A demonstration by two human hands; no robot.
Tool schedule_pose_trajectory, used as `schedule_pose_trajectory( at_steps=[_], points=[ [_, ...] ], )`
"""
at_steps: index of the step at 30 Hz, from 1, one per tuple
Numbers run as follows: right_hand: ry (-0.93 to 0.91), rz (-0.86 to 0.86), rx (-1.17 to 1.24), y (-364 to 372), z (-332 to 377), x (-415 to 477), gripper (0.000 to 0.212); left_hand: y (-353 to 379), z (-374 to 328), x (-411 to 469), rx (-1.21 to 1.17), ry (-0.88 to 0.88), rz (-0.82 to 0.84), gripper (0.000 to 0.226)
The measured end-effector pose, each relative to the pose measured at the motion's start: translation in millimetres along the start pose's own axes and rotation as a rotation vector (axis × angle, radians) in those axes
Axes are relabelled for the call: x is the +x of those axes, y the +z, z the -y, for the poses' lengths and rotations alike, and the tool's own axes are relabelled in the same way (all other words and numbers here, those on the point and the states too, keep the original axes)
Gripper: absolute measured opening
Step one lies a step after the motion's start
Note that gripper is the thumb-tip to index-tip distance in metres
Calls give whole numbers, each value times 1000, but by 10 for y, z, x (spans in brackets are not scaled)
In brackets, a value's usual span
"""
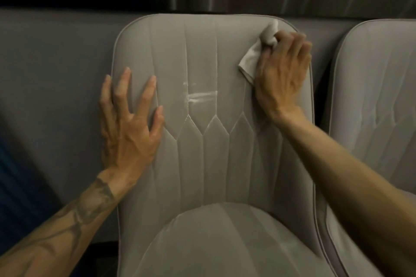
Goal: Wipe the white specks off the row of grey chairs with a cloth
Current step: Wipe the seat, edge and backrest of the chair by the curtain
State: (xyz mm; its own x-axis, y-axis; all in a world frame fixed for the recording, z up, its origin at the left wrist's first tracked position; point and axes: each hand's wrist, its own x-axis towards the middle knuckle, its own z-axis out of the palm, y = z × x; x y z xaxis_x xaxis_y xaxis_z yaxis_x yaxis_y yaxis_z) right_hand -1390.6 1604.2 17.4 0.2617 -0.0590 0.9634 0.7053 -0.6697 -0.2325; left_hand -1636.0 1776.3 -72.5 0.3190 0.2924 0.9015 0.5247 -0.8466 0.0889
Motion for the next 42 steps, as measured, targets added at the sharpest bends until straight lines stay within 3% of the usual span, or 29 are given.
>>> schedule_pose_trajectory(
  at_steps=[3,5,7,8,11,13,15,17,20,25,27,29,31,32,36,37,40,42],
  points=[
    [-57,114,84,-26,286,-479,24,3,18,-1,-21,-2,2,54],
    [-292,263,140,-137,260,-801,26,-11,14,1,-46,-7,0,54],
    [-476,282,109,-182,88,-570,26,-19,1,-14,-65,-9,-2,53],
    [-458,241,88,-146,41,-348,25,-23,5,-11,-75,-8,-6,52],
    [-68,51,49,12,107,299,25,-50,23,3,-106,-6,-3,52],
    [87,26,74,110,331,229,33,-67,11,5,-121,0,-2,52],
    [-12,154,144,118,604,-303,35,-66,9,1,-130,8,-2,51],
    [-262,255,248,13,713,-882,27,-64,18,3,-132,7,-7,51],
    [-523,282,233,15,544,-907,26,-70,12,3,-136,3,-15,50],
    [-3,41,245,137,802,-620,19,-73,-9,6,-137,-14,-7,50],
    [-107,153,308,90,998,-1066,25,-74,9,8,-121,-4,-15,49],
    [-353,298,336,-42,969,-1407,32,-67,24,8,-120,3,-16,49],
    [-488,300,302,-12,794,-1233,35,-55,17,-1,-123,0,-12,49],
    [-457,258,281,39,763,-1046,31,-48,17,-7,-121,-5,-12,49],
    [24,-5,283,211,1041,-502,19,-40,14,-4,-106,-8,-23,49],
    [45,-7,313,211,1173,-629,22,-37,14,-8,-105,-4,-31,48],
    [-224,224,440,25,1353,-1309,25,-29,18,-13,-123,-4,-39,47],
    [-395,288,442,-1,1205,-1298,28,-27,9,-17,-125,-10,-44,50]
  ],
)
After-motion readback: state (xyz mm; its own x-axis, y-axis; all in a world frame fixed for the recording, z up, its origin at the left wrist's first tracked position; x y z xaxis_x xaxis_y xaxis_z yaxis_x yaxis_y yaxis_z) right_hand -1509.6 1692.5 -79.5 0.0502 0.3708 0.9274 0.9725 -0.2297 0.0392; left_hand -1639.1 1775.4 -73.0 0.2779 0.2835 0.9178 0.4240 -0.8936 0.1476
